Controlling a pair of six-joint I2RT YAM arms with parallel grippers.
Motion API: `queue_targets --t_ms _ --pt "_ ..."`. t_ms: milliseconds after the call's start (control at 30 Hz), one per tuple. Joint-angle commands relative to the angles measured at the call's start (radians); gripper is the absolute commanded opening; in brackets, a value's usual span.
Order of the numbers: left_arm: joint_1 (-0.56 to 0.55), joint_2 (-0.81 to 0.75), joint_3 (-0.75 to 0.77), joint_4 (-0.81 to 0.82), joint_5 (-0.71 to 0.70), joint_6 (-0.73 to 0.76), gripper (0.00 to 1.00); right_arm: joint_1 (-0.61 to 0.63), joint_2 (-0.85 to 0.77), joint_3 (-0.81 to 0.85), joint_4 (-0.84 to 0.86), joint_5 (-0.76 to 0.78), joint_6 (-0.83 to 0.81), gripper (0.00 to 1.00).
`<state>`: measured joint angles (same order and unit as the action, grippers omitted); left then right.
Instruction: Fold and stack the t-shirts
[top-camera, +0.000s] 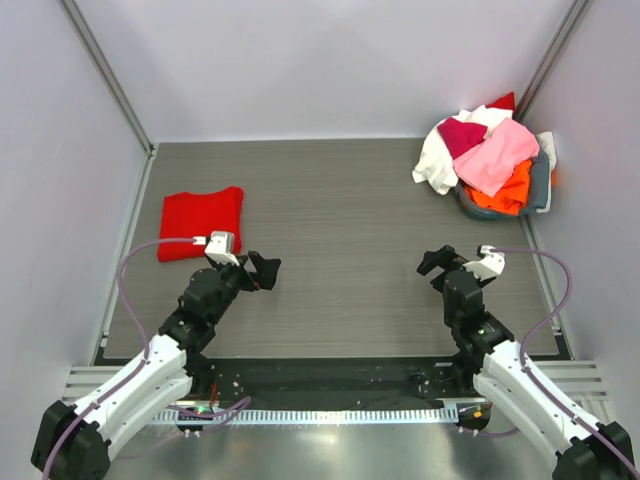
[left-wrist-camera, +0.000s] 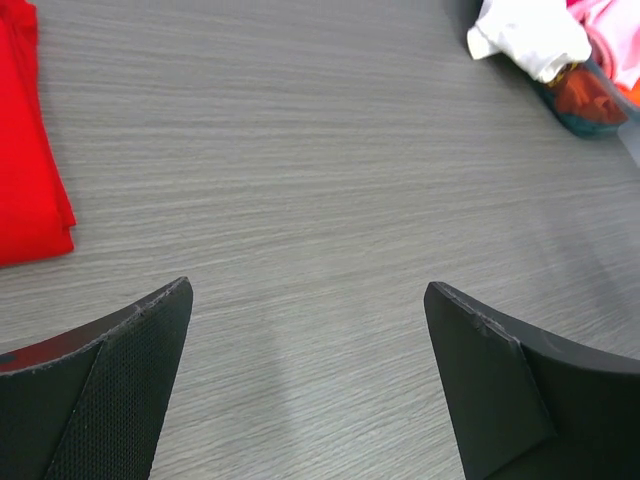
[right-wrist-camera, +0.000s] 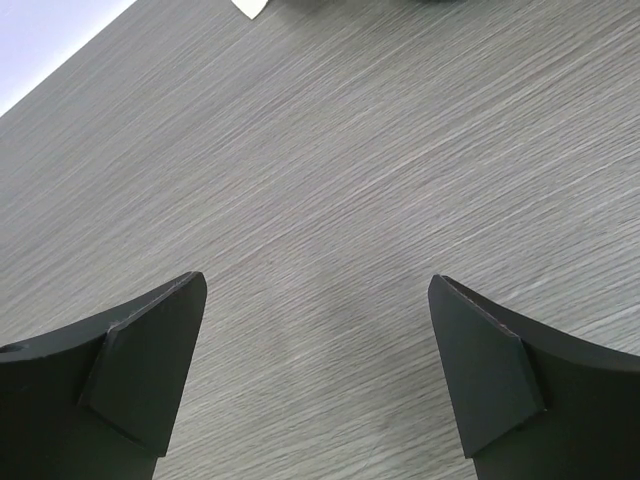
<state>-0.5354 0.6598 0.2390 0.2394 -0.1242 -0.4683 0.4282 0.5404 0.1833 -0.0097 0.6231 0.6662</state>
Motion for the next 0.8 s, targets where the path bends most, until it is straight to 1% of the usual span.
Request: queue_targets --t_ms 0,67,100,200,233,300,333,433,500,533,567,600,633,667,700,733,767 --pt "-0.001 -0.052 0.017 0.021 -0.054 -0.015 0.99 0.003 -0.019 0.004 0.028 0.047 0.029 0.98" --pt "-0.002 -0.066 0.008 0.021 -0.064 -0.02 1.0 0.003 -0.005 0.004 0.034 0.049 0.029 0.93" --pt "-0.001 -0.075 0.003 0.021 -0.074 -0.029 1.0 0.003 0.001 0.007 0.033 0.05 0.026 0.87" --pt "-0.001 -0.078 -0.003 0.026 -0.083 -0.041 1.0 0.003 0.029 0.016 0.033 0.05 0.027 0.81" --pt "-0.001 -0.077 -0.006 0.028 -0.084 -0.05 1.0 0.003 0.035 0.016 0.034 0.065 0.03 0.76" --pt "-0.001 -0.069 -0.007 0.031 -0.086 -0.058 1.0 0.003 0.043 0.021 0.033 0.082 0.032 0.71" --pt "-0.001 -0.065 -0.007 0.031 -0.091 -0.065 1.0 0.001 0.046 0.018 0.042 0.102 0.029 0.66" --pt "-0.001 -0.046 -0.009 0.034 -0.092 -0.067 1.0 0.003 0.085 0.033 0.065 0.148 0.061 0.62" --pt "-0.001 -0.032 -0.009 0.038 -0.094 -0.069 1.0 0.0 0.13 0.093 0.066 0.181 0.101 0.6" --pt "-0.003 -0.028 -0.007 0.038 -0.094 -0.07 1.0 0.001 0.194 0.117 0.068 0.19 0.157 0.6" --pt "-0.003 -0.022 -0.006 0.037 -0.089 -0.072 1.0 -0.002 0.234 0.174 0.07 0.197 0.18 0.6" --pt "-0.002 -0.009 -0.003 0.031 -0.089 -0.072 0.99 -0.005 0.33 0.241 0.071 0.201 0.214 0.61" --pt "-0.003 0.0 0.0 0.023 -0.094 -0.073 0.98 -0.008 0.381 0.242 0.071 0.201 0.22 0.61" --pt "-0.002 0.007 0.005 0.012 -0.123 -0.075 0.97 -0.017 0.432 0.322 0.073 0.193 0.222 0.61" --pt "-0.001 0.024 0.017 -0.017 -0.138 -0.081 0.96 -0.022 0.494 0.368 0.071 0.184 0.213 0.64" --pt "-0.001 0.03 0.022 -0.028 -0.146 -0.081 0.96 -0.028 0.547 0.463 0.071 0.175 0.205 0.68" --pt "-0.001 0.035 0.026 -0.043 -0.156 -0.081 0.96 -0.034 0.65 0.511 0.068 0.165 0.19 0.71"
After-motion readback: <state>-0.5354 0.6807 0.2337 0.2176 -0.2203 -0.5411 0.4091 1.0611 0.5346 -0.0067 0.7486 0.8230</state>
